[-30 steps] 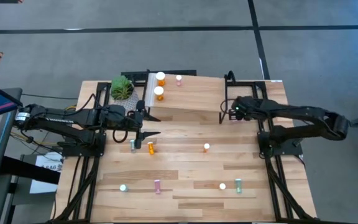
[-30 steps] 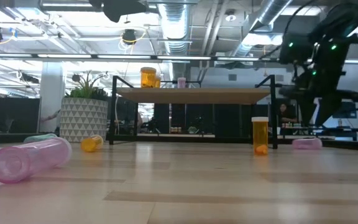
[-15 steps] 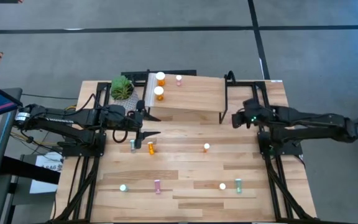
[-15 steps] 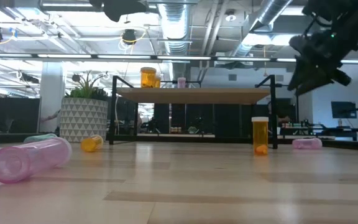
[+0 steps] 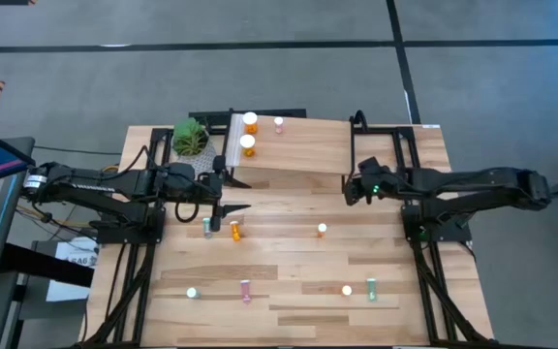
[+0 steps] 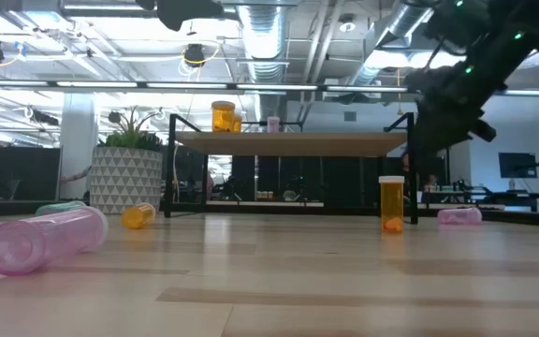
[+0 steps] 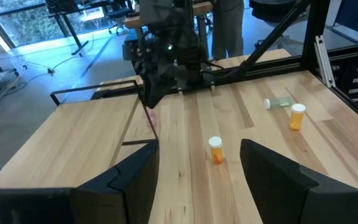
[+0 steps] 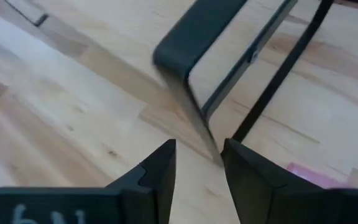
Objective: Pick and place medicine bottles onto shelf by color
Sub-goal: Adjust the shelf
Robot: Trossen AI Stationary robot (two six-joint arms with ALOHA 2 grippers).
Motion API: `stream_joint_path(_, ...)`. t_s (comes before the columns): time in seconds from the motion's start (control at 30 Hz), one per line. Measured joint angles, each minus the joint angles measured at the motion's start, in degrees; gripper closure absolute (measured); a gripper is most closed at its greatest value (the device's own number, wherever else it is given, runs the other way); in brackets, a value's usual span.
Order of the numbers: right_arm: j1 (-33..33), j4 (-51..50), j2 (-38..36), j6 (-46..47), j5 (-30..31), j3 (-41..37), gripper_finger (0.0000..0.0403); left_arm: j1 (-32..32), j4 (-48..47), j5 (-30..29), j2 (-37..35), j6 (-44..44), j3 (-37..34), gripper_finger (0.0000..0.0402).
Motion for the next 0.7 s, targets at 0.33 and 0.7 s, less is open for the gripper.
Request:
stream_joint_path(0.33,-6.09,5.02,3.75,-4.52,-1.05,-0.01,0.0262,0.0,-0.45,0.0,0.0,-0.43,0.0,0.0189)
stream_joint_path(0.7,-11.04,10.44,4.76,-9.17,-2.57,-0.09,0.0265,0.0,-0.49,-0.08,0.0,-0.5,0.0,0.0189)
